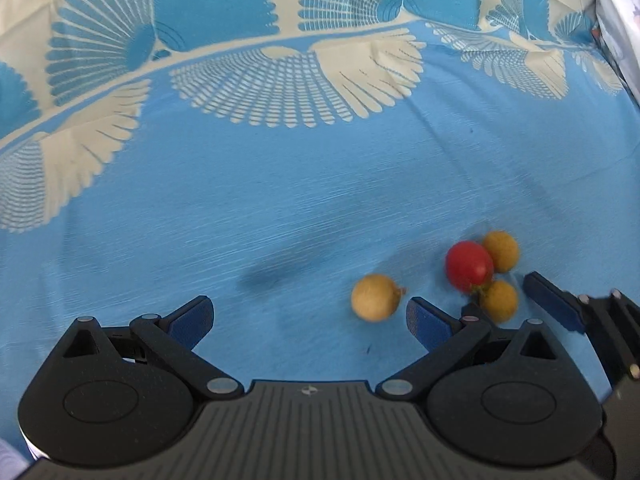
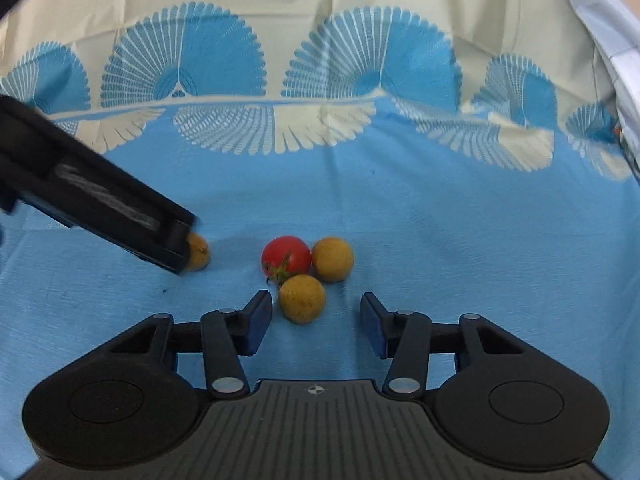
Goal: Organize fruits
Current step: 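Grasp a tan longan with the left tool while the right tool grasps another longan, then carry both held longans over the pale blue plate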
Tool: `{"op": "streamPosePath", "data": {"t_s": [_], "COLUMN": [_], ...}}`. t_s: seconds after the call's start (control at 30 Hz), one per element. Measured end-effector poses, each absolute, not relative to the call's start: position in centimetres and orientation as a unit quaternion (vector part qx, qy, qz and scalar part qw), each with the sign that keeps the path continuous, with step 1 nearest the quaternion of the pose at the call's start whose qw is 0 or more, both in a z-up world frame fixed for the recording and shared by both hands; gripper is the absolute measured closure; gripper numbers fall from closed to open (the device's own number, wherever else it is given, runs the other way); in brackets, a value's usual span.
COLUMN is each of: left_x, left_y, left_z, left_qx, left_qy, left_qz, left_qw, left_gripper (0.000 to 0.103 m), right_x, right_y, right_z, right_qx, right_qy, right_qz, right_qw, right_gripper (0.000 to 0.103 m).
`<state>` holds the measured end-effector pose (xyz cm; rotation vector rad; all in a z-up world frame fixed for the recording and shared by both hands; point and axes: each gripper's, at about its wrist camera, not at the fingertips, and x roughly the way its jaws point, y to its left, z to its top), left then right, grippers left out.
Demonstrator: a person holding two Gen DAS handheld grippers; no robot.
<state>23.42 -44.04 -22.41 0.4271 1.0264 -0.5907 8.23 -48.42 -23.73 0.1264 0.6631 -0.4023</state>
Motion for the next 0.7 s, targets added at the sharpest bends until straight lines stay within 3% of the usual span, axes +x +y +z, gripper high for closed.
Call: {"op": "streamPosePath", "data": {"t_s": [0.07, 0.1, 0.13, 0.33, 0.7], "left_x": [23.5, 23.2, 22.9, 20.8, 11.0], "left_y": [-44.0, -44.0, -44.0, -41.0, -29.3], "left_z": [-22.4, -22.1, -21.8, -19.4, -9.9], "left_qx": [0.182, 0.184, 0.19, 0.176, 0.162], "left_qy": [0.479, 0.468, 0.467, 0.484, 0.48], "left_qz": [-0.279, -0.285, -0.294, -0.279, -0.254], "left_qw": [0.812, 0.816, 0.812, 0.811, 0.824], "left_gripper": [0.031, 0.064, 0.075, 0.075, 0.075], "right_x": [7.9, 7.9, 7.8, 6.0, -3.9], "right_y": [-48.2, -48.0, -48.0, -48.7, -42.5], "right_z": [-23.9, -23.9, -23.9, -22.4, -14.2], "right_qx": [0.049, 0.039, 0.035, 0.08, 0.146], "right_qy": [0.313, 0.312, 0.314, 0.313, 0.299], "right_qz": [-0.197, -0.199, -0.201, -0.23, -0.206], "right_qw": [0.928, 0.928, 0.927, 0.918, 0.92], "right_gripper": [0.062, 0.077, 0.077, 0.077, 0.077]}}
